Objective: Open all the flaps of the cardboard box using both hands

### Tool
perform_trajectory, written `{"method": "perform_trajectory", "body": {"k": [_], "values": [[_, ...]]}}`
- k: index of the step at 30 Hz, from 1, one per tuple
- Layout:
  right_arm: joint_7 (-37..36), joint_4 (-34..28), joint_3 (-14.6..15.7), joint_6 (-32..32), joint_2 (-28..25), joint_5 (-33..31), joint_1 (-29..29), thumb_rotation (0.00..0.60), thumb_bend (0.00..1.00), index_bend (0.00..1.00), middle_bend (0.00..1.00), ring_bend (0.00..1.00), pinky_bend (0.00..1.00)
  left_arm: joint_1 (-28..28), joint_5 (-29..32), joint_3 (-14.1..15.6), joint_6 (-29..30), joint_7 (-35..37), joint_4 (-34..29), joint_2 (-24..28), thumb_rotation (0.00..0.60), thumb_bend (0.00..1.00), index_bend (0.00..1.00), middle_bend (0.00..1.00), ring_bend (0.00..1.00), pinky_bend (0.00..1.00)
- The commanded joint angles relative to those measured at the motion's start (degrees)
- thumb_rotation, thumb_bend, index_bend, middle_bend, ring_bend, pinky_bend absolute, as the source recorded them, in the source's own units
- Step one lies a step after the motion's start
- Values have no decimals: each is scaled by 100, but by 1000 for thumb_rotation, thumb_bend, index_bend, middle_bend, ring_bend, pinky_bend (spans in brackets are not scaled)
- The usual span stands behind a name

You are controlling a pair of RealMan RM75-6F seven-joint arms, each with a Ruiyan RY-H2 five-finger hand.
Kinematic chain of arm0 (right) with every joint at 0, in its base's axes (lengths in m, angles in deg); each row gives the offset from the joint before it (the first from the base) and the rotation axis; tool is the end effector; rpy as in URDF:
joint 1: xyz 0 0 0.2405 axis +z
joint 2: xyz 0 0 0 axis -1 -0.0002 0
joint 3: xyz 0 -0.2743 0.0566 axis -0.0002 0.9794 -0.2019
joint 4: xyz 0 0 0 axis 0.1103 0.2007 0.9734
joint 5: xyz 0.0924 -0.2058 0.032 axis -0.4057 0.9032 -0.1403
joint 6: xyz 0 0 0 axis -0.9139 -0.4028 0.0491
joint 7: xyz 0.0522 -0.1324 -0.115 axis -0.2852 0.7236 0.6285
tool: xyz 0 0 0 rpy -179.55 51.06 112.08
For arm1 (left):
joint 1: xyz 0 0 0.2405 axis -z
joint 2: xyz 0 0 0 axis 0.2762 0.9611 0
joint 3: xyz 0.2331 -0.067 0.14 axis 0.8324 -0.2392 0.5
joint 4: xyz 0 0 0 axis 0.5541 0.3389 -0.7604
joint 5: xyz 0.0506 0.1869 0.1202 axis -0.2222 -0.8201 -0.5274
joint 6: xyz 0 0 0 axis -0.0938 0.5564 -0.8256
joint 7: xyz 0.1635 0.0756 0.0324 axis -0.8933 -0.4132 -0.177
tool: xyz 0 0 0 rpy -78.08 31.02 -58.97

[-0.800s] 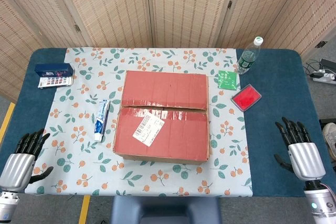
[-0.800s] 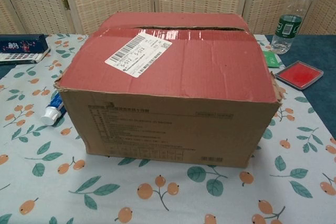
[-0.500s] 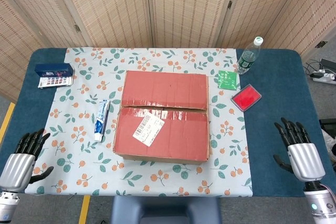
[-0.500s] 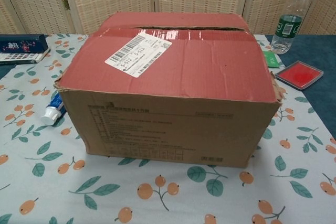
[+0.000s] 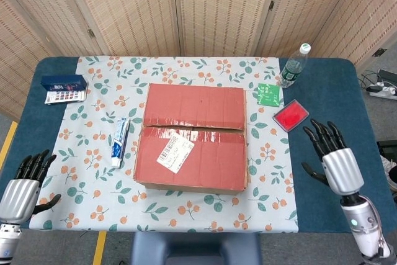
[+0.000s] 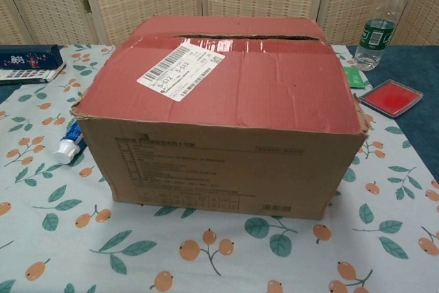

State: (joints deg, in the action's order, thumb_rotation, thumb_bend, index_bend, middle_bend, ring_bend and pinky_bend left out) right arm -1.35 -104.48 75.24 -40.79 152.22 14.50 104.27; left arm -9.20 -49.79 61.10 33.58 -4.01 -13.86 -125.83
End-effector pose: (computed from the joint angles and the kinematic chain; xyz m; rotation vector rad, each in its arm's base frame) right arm -0.2799 -0.2921 0.1254 1.5194 -0.6489 1.2335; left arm -0.3344 0.2248 0.1335 -1.5146 -0.8361 -0.8788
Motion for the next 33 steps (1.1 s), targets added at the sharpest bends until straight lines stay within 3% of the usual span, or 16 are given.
{"method": "perform_trajectory", "body": {"k": [1,11,17,33], "values": [[-550,34,-274,303,163,-199,373,600,302,5,21,96,0,7,99,-44,-35,7,0,-9,600,259,0,0,0,0],[-1012,39,-542,1128,496,-718,1059,600,302,17,25,100,0,2,207,-89,-54,121,-3,58,600,259,0,0,0,0],[-1190,415,-602,1212,898,-793,1339,600,302,21,27,101,0,-56,225,-120,65,355,-20,177,600,259,0,0,0,0],[-1171,704,-729,1540,1509,-1125,1862,600,302,34,28,101,0,-179,218,-145,268,691,-10,318,600,259,0,0,0,0]]}}
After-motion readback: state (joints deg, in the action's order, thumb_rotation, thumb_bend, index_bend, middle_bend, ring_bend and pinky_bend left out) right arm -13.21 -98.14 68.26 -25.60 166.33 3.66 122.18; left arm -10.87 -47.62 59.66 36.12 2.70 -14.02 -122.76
